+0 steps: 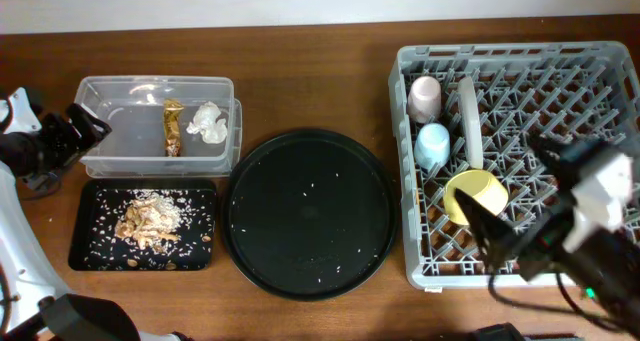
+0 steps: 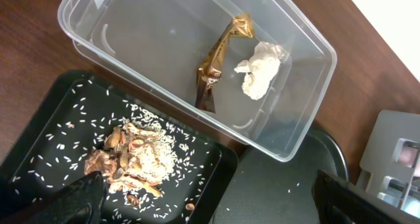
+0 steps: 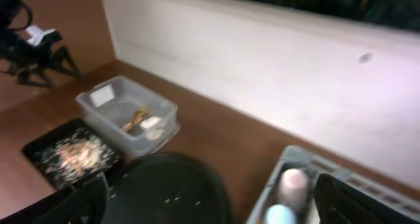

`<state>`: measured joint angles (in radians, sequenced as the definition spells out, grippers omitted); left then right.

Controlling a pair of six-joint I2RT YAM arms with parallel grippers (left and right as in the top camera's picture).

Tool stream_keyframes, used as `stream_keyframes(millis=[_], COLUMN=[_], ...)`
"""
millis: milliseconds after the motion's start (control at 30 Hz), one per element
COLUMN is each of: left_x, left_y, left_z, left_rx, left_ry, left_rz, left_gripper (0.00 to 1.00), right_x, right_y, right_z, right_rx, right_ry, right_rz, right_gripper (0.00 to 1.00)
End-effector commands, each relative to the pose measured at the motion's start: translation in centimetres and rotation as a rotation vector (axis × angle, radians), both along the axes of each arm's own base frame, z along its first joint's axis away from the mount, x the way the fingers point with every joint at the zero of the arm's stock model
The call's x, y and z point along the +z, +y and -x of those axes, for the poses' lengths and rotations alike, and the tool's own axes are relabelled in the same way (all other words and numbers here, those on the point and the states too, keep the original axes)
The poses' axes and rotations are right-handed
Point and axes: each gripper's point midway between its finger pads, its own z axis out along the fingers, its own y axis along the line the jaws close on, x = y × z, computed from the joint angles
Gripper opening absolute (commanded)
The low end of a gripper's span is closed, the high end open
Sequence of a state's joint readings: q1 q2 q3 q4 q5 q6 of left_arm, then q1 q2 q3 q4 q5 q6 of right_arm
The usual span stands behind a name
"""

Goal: Sort waste into correct bins and load items into the dishwasher rack

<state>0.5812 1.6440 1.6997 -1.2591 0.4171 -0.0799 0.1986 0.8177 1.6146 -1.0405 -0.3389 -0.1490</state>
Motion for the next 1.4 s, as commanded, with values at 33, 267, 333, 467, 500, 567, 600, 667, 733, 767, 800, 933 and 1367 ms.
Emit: stream_keyframes(millis=[33,267,333,467,500,567,600,667,733,767,800,933,1367], left_x=[0.0,0.0,0.0,0.0,0.0,0.0,0.0,0.0,0.0,0.0,0.0,0.0,0.0], left_y=[0.1,0.1,0.1,0.1,0.1,0.1,0.1,0.1,0.1,0.1,0.1,0.1,0.1], left_z=[0.1,0.1,0.1,0.1,0.1,0.1,0.1,0.1,0.1,0.1,0.1,0.1,0.1], left_rx=[0.005,0.005,0.005,0.005,0.005,0.005,0.005,0.005,0.005,0.005,0.005,0.005,0.005], left_ry=[-0.001,-0.001,-0.001,-0.001,-0.001,-0.001,0.000,-0.001,-0.001,0.000,-0.001,-0.001,-0.001], left_rz=[0.001,0.001,0.001,0.001,0.001,0.001,0.001,0.001,0.001,0.001,0.001,0.001,0.001], left_gripper=[1.00,1.00,1.00,1.00,1.00,1.00,1.00,1.00,1.00,1.00,1.00,1.00,1.00], right_x=[-1.5,-12.7,-15.9,-21.9,-23.6,-26.5,-27.8,-30.8,-30.7,-30.7,-30.7,-30.7,-30.7], right_y=[-4.3,-8.1,-7.5,-8.4,-8.5,-8.6,-8.6,-8.4,-8.5,-8.6,-8.6,-8.6,-8.6], right_z=[2.5,0.6,-1.1,-4.5,-5.2,-6.0,-6.2,-6.4,-6.4,-6.4,-6.4,-6.4,-6.4], right_rx=[-0.204,-0.444,-0.414,-0.456,-0.460,-0.461,-0.459,-0.455,-0.458,-0.457,-0.452,-0.450,-0.451], right_ry=[-0.100,-0.202,-0.284,-0.319,-0.313,-0.280,-0.253,-0.158,-0.166,-0.173,-0.182,-0.189,-0.187], right_rz=[0.086,0.080,0.033,-0.066,-0.065,-0.059,-0.055,-0.040,-0.029,-0.005,0.022,0.035,0.036], right_gripper=[0.98,0.98,0.98,0.98,0.98,0.98,0.98,0.98,0.98,0.98,0.98,0.98,0.98])
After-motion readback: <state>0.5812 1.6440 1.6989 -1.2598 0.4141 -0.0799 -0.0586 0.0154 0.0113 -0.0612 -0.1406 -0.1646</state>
